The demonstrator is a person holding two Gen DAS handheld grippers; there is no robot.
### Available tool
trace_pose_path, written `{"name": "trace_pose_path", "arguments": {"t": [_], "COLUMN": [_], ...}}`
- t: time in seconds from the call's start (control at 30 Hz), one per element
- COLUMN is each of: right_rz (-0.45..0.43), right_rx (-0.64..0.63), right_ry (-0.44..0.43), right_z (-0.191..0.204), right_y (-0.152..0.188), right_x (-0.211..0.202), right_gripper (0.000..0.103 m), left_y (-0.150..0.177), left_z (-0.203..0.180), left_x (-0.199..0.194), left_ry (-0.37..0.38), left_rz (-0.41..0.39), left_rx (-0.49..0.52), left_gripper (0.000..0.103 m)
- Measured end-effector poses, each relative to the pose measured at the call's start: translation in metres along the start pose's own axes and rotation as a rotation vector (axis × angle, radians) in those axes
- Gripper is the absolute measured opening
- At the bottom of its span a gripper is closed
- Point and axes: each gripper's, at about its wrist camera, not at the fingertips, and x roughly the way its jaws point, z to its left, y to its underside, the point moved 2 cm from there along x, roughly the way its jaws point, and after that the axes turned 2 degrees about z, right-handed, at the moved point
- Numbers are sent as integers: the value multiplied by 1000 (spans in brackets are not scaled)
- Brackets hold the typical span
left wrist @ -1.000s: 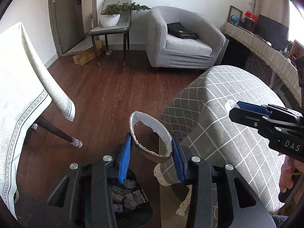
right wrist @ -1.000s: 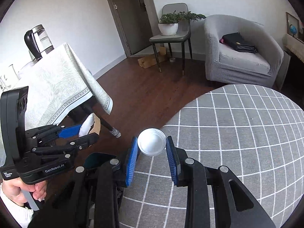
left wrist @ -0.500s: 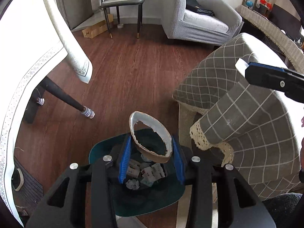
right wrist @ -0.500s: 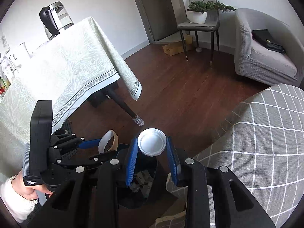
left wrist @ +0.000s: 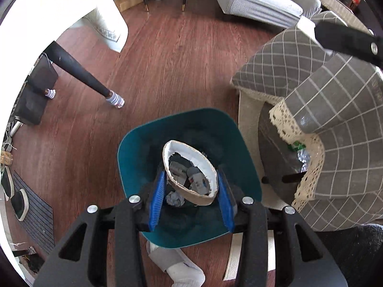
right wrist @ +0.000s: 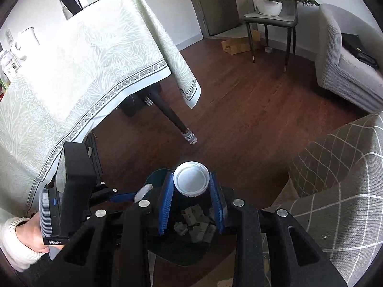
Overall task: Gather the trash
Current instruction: 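Open the left gripper to drop the tube while the right gripper drops the cup into the bin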
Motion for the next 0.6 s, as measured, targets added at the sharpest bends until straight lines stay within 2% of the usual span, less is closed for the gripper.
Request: {"name": "trace_pose_path", "arguments": {"t": [0.07, 0.3, 0.6], "right_rz": [8, 52, 142], "right_rx": [-5, -23, -44], "right_ry": [-6, -17, 4], "right_z": [7, 22, 31], "right_y": [-2, -1, 9], "right_x": [6, 32, 72], "right_gripper": [31, 31, 30], "left_y": [3, 6, -1], "left_z": [8, 28, 39], "left_x": [0, -8, -40], "left_ry": [1, 7, -15], "left_rz": [-7, -44, -166], "left_rx": [-22, -60, -74], "left_gripper": [64, 65, 66]}}
